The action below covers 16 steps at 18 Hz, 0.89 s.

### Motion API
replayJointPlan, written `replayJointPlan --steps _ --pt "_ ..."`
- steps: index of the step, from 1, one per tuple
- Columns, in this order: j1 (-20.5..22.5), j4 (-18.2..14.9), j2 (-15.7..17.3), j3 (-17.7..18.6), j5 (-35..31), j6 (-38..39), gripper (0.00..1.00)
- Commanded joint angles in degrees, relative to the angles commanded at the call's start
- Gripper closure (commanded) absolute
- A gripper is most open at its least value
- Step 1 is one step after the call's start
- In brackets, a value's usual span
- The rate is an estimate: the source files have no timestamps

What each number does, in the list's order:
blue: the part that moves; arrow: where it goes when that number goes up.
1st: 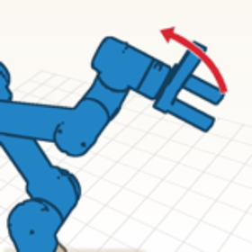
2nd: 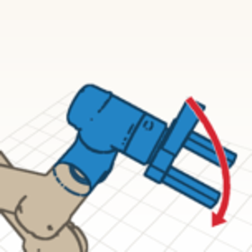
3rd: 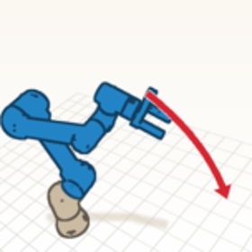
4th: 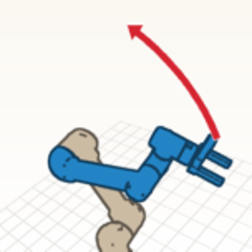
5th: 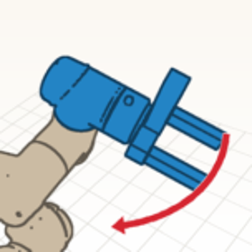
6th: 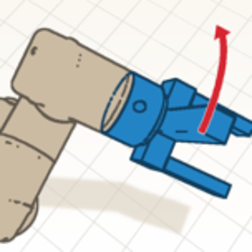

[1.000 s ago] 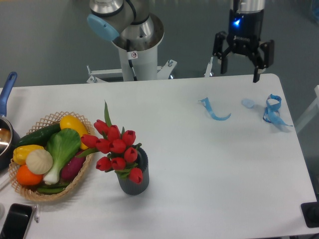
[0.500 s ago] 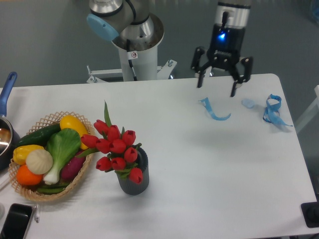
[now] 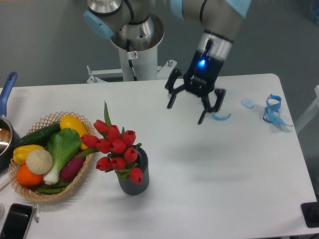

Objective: Pick up the flowers from the vase
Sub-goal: 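Move the open gripper toward the red tulips in the grey vase, then lower the open gripper around the tulip stems above the vase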

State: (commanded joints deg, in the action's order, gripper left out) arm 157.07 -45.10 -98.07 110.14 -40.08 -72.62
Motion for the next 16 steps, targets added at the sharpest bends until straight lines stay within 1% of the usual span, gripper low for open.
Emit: replayJointPlan --steps 2,4,6,9,14,16 --pt "-1.58 2.20 -2.99 -2.72 -0.35 3.88 0.00" --pt "-2.72 2.65 -3.88 -3.17 -0.35 3.71 0.00" --pt "-3.43 2.74 -3.53 -2.30 -0.18 3.27 0.00" --pt "-5.10 2.83 -3.53 -2.29 1.49 3.27 0.00" --pt "-6.77 2.83 -3.35 -1.51 1.14 3.27 0.00" --pt "-8.00 2.83 -3.88 -1.59 1.06 3.19 0.00"
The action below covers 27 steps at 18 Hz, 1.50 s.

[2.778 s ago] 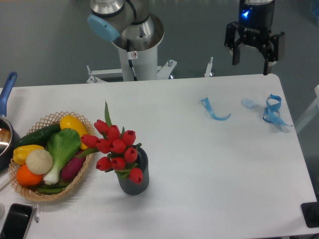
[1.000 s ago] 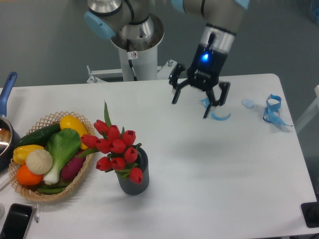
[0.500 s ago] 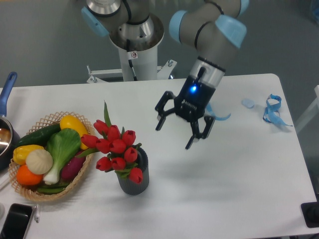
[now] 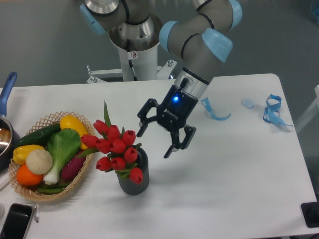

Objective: Pick up the flowers from the vase
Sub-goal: 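Lower the open gripper around the tulip stems above the vase, then close the gripper on the tulip bunch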

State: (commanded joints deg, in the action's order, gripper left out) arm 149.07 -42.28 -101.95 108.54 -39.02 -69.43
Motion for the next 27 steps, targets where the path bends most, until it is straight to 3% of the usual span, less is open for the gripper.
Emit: replayJointPlan --steps 11,27 --pt "-2.82 0.97 -2.55 -0.88 0.09 -0.35 0.00" --pt "-3.69 0.97 -3.43 -1.76 -0.09 -0.70 0.00"
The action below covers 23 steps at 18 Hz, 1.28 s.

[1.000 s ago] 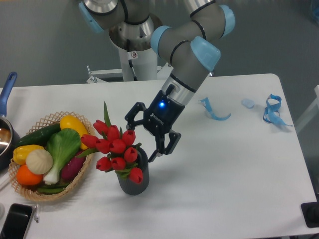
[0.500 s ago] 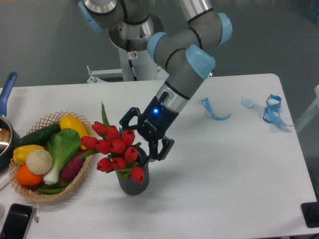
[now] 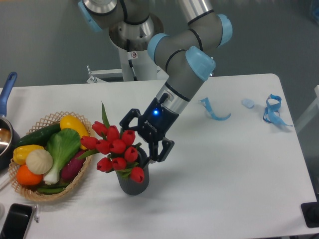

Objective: Pick up the flowers from the vase
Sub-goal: 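Close the gripper on the tulip bunch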

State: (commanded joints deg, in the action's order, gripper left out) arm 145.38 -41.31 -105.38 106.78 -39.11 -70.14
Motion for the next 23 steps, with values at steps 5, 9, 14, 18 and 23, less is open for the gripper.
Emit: replayJointPlan --steps 5,9,14,18,23 --pt "-0.36 0.09 0.09 0.53 -0.09 -0.09 0.00" --pt "-0.36 0.09 0.44 0.71 -0.09 -0.09 0.17" --pt "-0.27 0.09 0.53 0.62 0.00 0.00 0.48" --pt "-0.27 0.00 0.53 0.44 0.00 0.00 0.53" --pt "0.52 0.00 0.96 0.44 0.44 0.44 0.53"
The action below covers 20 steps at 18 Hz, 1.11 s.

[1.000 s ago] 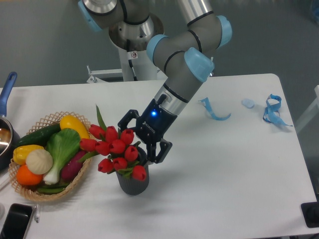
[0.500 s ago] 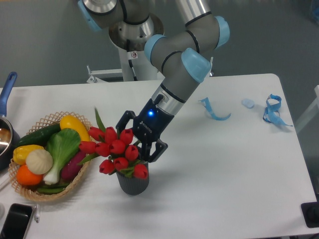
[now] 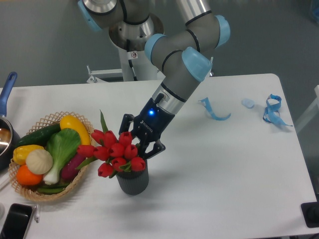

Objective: Pick up the flowers from the vase
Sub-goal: 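Close the gripper on the tulip bunch, then lift the gripped tulips up out of the grey vase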

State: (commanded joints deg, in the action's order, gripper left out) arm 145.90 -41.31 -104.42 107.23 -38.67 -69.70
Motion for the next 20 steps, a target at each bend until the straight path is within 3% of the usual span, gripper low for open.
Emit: replayJointPlan --steps 6,20 --pt "0.70 -0.70 2.99 0.44 0.70 0.53 0.52" --pt "0.88 -0.53 4.48 -1.41 2.02 5.27 0.52"
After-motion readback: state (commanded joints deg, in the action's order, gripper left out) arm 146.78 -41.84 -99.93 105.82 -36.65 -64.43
